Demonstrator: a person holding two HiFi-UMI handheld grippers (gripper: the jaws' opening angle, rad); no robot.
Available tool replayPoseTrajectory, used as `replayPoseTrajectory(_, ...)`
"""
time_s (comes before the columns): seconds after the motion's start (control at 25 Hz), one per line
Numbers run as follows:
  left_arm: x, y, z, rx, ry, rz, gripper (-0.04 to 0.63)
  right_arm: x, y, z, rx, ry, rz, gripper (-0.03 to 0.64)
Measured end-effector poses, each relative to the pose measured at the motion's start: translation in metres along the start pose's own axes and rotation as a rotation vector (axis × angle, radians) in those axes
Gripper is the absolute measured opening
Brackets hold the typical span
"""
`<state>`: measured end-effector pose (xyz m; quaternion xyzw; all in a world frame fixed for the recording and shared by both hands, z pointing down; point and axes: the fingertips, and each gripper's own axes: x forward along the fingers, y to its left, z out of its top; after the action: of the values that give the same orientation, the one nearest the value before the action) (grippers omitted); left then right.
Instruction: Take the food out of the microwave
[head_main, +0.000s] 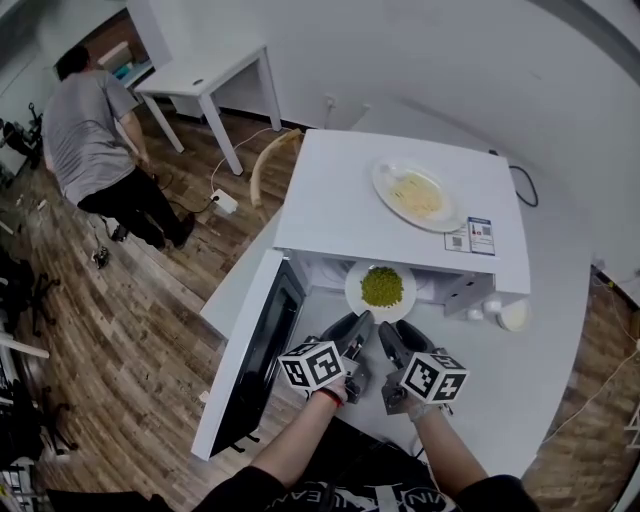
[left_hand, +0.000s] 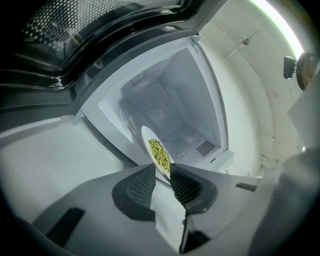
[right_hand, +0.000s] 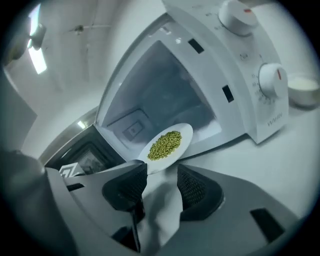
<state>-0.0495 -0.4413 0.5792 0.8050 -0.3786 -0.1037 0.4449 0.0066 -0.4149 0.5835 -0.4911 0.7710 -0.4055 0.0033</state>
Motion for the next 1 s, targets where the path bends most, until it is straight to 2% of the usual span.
replayPoseTrajectory(0.32, -0.003, 0.004, -0.008, 0.007, 0.015, 0.014, 0.081, 0.012, -0.006, 0.001, 0.232, -0.041, 0.013, 0.168)
replayPoseTrajectory(0.44, -0.003, 0.005, -0.010, 0.015, 0.021, 0.014, 0.081, 0.012, -0.010, 0.001, 0.313, -0.058, 0.034, 0.121)
replayPoseTrajectory(0.64, -0.006, 0.003, -0.010, 0.018, 0.022, 0.008, 0.094, 0.008, -0.007, 0.005, 0.406, -0.094, 0.096, 0.085)
replayPoseTrajectory(0.8, -0.008, -0.001, -0.008, 0.021, 0.011, 0.002, 0.097, 0.006, -0.004, 0.007, 0.436, -0.116, 0.117, 0.077)
replayPoseTrajectory(1.0, -0.016, -0.005, -0.013, 0.016, -0.005, 0.007, 0.101, -0.002, 0.001, 0.004, 0.419, -0.117, 0.144, 0.072)
